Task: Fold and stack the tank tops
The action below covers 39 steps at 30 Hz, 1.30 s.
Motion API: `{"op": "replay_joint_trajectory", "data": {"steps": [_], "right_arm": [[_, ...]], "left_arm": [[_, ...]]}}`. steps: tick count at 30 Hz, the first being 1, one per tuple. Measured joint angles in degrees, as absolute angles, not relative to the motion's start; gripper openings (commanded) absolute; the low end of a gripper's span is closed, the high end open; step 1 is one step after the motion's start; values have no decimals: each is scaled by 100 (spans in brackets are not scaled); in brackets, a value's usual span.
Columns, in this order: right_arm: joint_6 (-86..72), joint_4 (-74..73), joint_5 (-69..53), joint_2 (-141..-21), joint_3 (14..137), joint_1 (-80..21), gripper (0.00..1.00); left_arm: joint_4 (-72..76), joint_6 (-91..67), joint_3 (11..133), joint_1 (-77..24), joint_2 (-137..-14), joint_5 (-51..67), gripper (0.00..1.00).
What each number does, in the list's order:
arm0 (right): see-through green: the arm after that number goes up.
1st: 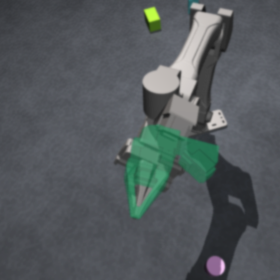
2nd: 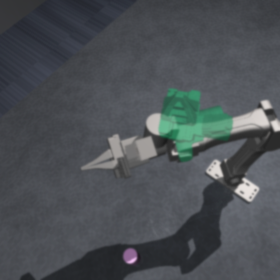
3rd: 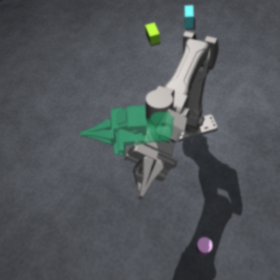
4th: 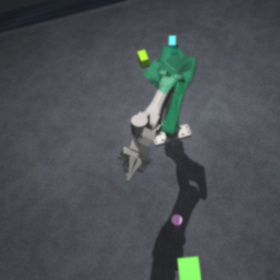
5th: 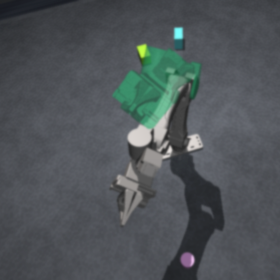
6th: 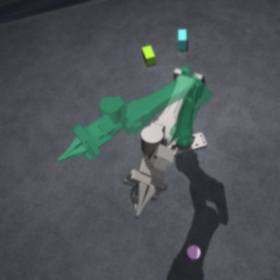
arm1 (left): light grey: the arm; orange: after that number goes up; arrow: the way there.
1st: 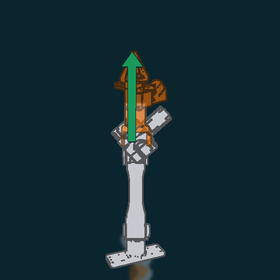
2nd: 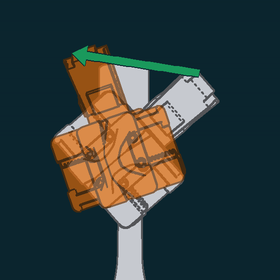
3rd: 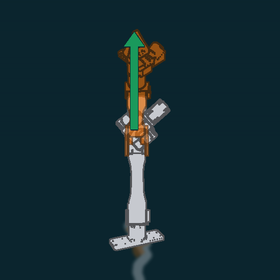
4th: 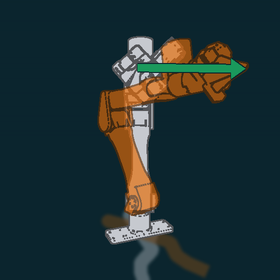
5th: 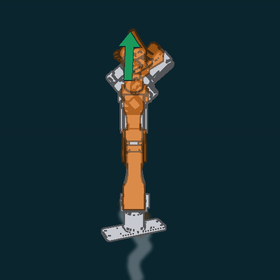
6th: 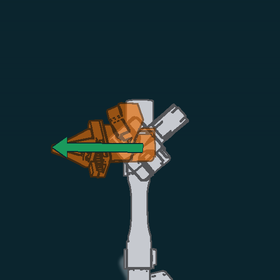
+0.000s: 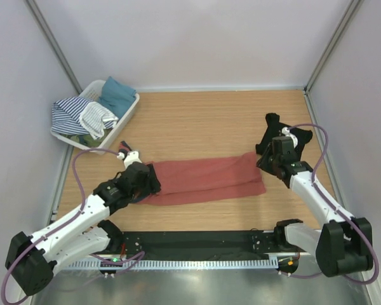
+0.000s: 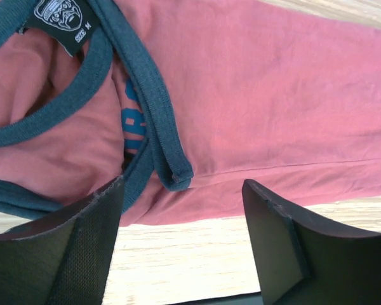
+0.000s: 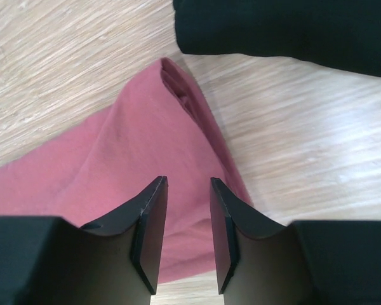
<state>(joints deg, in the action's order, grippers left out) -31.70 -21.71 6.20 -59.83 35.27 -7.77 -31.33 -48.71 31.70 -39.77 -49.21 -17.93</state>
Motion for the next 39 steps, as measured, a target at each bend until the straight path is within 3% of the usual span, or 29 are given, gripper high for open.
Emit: {"op": "replay_joint_trajectory", "data": {"steps": [2, 12, 19, 22, 25, 37, 38, 39], "right_arm": [[-3124, -2091, 484, -6300, 3645, -777, 38], [-2895, -1894, 231, -7795, 4530, -1197, 38], [-2816, -1752, 342, -8711, 5094, -1476, 39], [-2814, -1750, 408, -8930, 5103, -1555, 42], [-2816, -1737, 480, -9006, 5103, -1608, 43], [-2954, -1323, 893, -9019, 4624, -1837, 41], [-2971, -1275, 913, -8982, 4569, -1844, 40], [-3017, -1181, 945, -8906, 4460, -1855, 31]], "left_arm": [[-3144, -4956, 3170, -3981, -4995, -1719, 66], [-3492, -5664, 2993, -4038, -5094, -1546, 70], [-4066, -6576, 2928, -4038, -4899, -1951, 81], [-4141, -6794, 2805, -4038, -4722, -2163, 94], [-4091, -6912, 2731, -3997, -4681, -2316, 100], [-2587, -6923, 2755, -2604, -6309, -2394, 99], [-2467, -6899, 2862, -2528, -6510, -2425, 98], [-2265, -6893, 2939, -2458, -6702, -2429, 96]]}}
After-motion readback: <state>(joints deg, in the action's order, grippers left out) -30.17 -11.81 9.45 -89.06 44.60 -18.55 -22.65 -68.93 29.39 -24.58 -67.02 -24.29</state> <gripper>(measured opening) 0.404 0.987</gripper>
